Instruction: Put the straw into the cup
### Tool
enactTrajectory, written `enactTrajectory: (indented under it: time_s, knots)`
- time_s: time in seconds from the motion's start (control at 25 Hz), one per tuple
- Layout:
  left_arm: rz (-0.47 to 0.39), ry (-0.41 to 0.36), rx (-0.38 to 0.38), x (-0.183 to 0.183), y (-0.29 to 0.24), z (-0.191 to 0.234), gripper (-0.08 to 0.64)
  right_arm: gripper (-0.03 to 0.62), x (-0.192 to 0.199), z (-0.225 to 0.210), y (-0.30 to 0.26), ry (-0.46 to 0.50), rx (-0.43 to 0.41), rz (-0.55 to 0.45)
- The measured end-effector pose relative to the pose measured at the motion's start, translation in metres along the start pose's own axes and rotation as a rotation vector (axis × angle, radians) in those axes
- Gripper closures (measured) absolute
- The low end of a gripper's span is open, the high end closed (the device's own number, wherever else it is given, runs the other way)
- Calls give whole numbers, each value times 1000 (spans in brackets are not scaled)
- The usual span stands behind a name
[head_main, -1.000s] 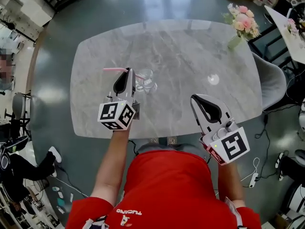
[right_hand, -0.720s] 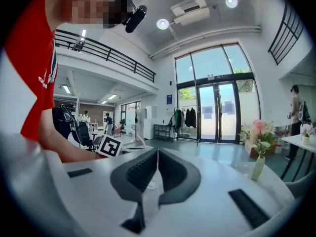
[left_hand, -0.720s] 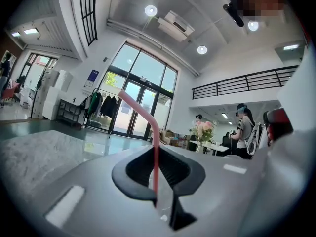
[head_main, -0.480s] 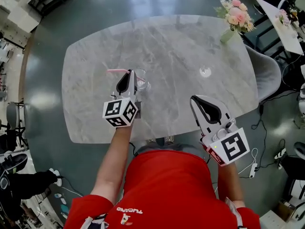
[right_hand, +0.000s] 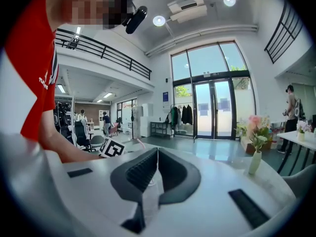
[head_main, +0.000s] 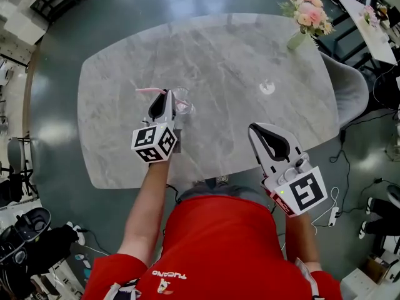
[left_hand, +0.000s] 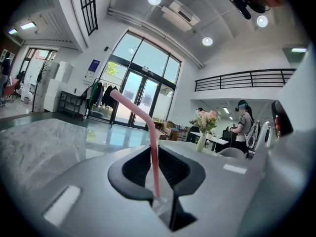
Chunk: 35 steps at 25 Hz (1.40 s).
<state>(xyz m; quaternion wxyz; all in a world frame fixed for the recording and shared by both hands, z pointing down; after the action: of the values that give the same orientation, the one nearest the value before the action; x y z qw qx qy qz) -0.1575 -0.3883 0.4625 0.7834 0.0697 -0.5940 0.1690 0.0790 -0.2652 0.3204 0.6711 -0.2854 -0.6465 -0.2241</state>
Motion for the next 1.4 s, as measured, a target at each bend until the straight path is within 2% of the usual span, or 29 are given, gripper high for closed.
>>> enactTrajectory:
  time_s: [0.36,0.6,0.76,0.92,1.08,1.16,1.4]
  knots:
    - [114,5,-15,7,17,10,515,591,-1,6,0,-10,-11,-13]
    - [198,14,-9,12,30,15,446,591,-1,12,-6,-23,-43,-31]
    - [238,14,-12,15,45,14,433,591,-3,17,-10,-21,-66,-45]
    - [163,18,-2,-2,66,2,433,591,-4,19,-11,-22,-79,-57]
    - [67,-6,59,-32,86,-24,437,589,-5,24,-10,-24,-91,-70]
    - [24,-36,92,-49,92,-39,444,591,-5,27,-9,-26,-99,-77]
    - [-120,-162,166,-98,110,-81,525,591,-7,34,-7,-34,-118,-106]
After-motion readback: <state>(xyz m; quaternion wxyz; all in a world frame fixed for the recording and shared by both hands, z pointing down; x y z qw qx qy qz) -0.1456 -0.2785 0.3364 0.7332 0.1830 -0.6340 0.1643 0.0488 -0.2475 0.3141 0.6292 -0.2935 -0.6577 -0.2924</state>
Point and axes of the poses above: the fingertips, and each gripper's own axes: y backward along the fingers, z to its left, x out of its underside, the point moved 5 cm from there along y, backward along the fingers, and after that the axes turned 7 degrees about -z, right-handed, at the moved point
